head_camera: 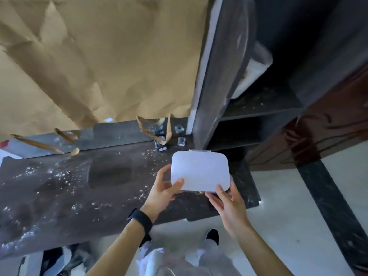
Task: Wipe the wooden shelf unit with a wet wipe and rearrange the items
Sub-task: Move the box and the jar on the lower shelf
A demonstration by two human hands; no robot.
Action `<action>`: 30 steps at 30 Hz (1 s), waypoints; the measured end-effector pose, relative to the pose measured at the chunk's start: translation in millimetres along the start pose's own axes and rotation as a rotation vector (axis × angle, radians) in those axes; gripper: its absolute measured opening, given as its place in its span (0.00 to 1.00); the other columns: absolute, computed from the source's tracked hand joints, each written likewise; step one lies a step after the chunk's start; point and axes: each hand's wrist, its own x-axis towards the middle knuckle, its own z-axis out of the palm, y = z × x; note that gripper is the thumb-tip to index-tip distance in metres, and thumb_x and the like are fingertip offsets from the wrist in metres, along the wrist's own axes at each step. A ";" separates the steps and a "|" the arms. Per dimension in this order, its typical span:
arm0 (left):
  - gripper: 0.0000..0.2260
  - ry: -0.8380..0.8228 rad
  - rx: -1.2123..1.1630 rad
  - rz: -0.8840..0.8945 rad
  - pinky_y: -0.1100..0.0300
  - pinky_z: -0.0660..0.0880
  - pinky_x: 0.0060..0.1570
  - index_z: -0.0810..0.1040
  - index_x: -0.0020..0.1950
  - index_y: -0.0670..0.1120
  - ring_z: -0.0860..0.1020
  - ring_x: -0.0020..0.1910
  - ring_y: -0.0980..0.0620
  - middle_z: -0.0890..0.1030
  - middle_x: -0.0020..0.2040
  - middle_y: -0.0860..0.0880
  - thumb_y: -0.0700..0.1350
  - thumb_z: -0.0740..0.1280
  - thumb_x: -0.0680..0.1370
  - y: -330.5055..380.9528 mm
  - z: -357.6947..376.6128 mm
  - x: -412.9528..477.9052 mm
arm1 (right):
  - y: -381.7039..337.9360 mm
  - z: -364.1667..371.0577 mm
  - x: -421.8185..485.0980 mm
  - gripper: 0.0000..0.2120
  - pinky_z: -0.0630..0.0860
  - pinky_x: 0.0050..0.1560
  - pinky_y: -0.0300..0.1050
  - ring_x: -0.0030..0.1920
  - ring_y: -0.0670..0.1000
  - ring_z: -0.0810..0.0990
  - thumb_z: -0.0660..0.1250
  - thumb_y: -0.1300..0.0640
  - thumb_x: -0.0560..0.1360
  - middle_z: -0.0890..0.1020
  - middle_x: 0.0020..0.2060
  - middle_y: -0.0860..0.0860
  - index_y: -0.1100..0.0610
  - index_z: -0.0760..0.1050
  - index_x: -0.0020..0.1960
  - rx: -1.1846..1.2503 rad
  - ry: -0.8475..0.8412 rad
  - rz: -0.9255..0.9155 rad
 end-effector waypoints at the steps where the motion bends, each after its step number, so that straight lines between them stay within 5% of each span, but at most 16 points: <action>1: 0.21 -0.013 0.104 0.022 0.58 0.78 0.44 0.68 0.67 0.60 0.82 0.49 0.49 0.84 0.51 0.50 0.52 0.71 0.77 2.6 15.1 3.6 | -8.4 -19.1 2.9 0.27 0.77 0.64 0.54 0.59 0.55 0.83 0.67 0.59 0.79 0.82 0.61 0.53 0.47 0.65 0.76 0.018 -0.002 -0.008; 4: 0.26 0.156 0.506 0.174 0.52 0.74 0.63 0.67 0.70 0.62 0.73 0.68 0.47 0.72 0.70 0.50 0.62 0.69 0.74 14.7 46.0 18.1 | -27.1 -69.0 21.1 0.25 0.78 0.63 0.54 0.60 0.57 0.82 0.67 0.60 0.79 0.81 0.61 0.54 0.48 0.68 0.74 0.032 -0.008 -0.018; 6: 0.31 0.419 0.864 0.454 0.48 0.59 0.75 0.62 0.77 0.52 0.57 0.78 0.46 0.58 0.80 0.47 0.56 0.68 0.77 35.1 63.0 22.1 | -38.1 -94.2 34.3 0.23 0.80 0.59 0.50 0.59 0.58 0.83 0.66 0.61 0.80 0.81 0.61 0.55 0.49 0.69 0.73 0.051 -0.002 -0.017; 8: 0.34 0.629 1.212 0.741 0.43 0.46 0.76 0.57 0.80 0.47 0.47 0.80 0.46 0.48 0.81 0.45 0.52 0.67 0.78 63.7 81.3 20.2 | -49.3 -111.3 51.9 0.23 0.80 0.58 0.48 0.60 0.57 0.82 0.66 0.61 0.80 0.81 0.62 0.55 0.49 0.70 0.73 0.081 -0.002 -0.028; 11: 0.37 0.704 1.488 0.946 0.42 0.38 0.75 0.50 0.81 0.47 0.40 0.80 0.49 0.41 0.81 0.48 0.51 0.66 0.78 90.4 99.8 34.6 | -68.7 -121.2 78.4 0.24 0.79 0.62 0.50 0.62 0.55 0.81 0.65 0.62 0.80 0.80 0.63 0.53 0.48 0.68 0.74 0.091 -0.023 -0.069; 21: 0.39 0.796 1.597 0.927 0.38 0.54 0.75 0.47 0.80 0.42 0.40 0.79 0.52 0.42 0.80 0.48 0.52 0.65 0.78 106.6 124.6 74.0 | -95.4 -104.9 173.1 0.29 0.77 0.63 0.57 0.55 0.51 0.81 0.68 0.63 0.79 0.80 0.55 0.51 0.50 0.65 0.77 0.046 -0.083 0.001; 24: 0.40 0.812 1.625 0.939 0.39 0.54 0.74 0.43 0.80 0.43 0.43 0.78 0.50 0.40 0.80 0.48 0.51 0.65 0.78 107.5 123.1 77.2 | -89.5 -93.8 193.2 0.27 0.78 0.62 0.55 0.47 0.48 0.84 0.69 0.51 0.78 0.83 0.49 0.49 0.51 0.67 0.75 -0.222 0.006 -0.001; 27: 0.41 0.828 1.630 0.957 0.39 0.55 0.74 0.42 0.80 0.43 0.45 0.78 0.50 0.42 0.79 0.48 0.51 0.65 0.78 107.8 122.9 78.5 | -87.3 -87.3 195.3 0.35 0.76 0.62 0.53 0.60 0.55 0.80 0.63 0.32 0.75 0.81 0.61 0.54 0.50 0.67 0.75 -0.765 0.062 -0.068; 30: 0.39 0.833 1.644 0.984 0.40 0.54 0.74 0.45 0.80 0.43 0.45 0.78 0.50 0.44 0.79 0.48 0.51 0.65 0.77 107.9 120.8 79.4 | -78.7 -87.6 178.1 0.37 0.69 0.68 0.56 0.74 0.62 0.65 0.59 0.35 0.78 0.62 0.77 0.59 0.54 0.56 0.79 -1.030 0.127 -0.383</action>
